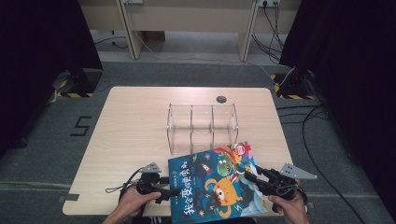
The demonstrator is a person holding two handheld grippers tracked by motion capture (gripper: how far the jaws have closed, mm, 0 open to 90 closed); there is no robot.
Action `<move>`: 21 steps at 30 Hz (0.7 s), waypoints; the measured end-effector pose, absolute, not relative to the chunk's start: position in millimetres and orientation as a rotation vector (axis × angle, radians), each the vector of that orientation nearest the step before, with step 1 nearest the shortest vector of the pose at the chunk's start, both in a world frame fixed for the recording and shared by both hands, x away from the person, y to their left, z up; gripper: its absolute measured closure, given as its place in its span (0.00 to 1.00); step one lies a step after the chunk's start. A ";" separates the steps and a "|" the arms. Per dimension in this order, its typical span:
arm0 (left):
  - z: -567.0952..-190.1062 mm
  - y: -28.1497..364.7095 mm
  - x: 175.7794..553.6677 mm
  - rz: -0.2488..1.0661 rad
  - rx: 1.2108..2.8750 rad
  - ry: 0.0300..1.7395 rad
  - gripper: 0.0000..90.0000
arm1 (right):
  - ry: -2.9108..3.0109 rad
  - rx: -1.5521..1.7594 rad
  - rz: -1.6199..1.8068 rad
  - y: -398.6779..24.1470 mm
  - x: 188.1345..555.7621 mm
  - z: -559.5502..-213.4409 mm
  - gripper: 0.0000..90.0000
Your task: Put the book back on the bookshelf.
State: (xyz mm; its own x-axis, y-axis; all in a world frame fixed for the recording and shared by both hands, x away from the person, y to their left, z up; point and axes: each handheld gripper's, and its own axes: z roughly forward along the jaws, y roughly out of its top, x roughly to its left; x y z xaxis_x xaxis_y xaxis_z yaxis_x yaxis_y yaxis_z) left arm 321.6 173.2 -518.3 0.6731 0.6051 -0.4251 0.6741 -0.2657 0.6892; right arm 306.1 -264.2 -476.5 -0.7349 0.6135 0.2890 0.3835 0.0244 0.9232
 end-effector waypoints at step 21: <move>-517.9 165.7 335.9 -0.165 1.924 1.025 0.28 | 2.106 1.073 1.811 -273.8 308.6 -481.7 0.62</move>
State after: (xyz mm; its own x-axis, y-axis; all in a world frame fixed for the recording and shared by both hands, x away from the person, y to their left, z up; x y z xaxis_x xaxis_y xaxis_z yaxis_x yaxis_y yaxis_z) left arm 335.9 165.7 -517.9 0.6443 0.5890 -0.4878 0.7125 -0.2306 0.6627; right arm 308.6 -273.8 -481.7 -0.7288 0.6055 0.3197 0.4067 0.0071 0.9135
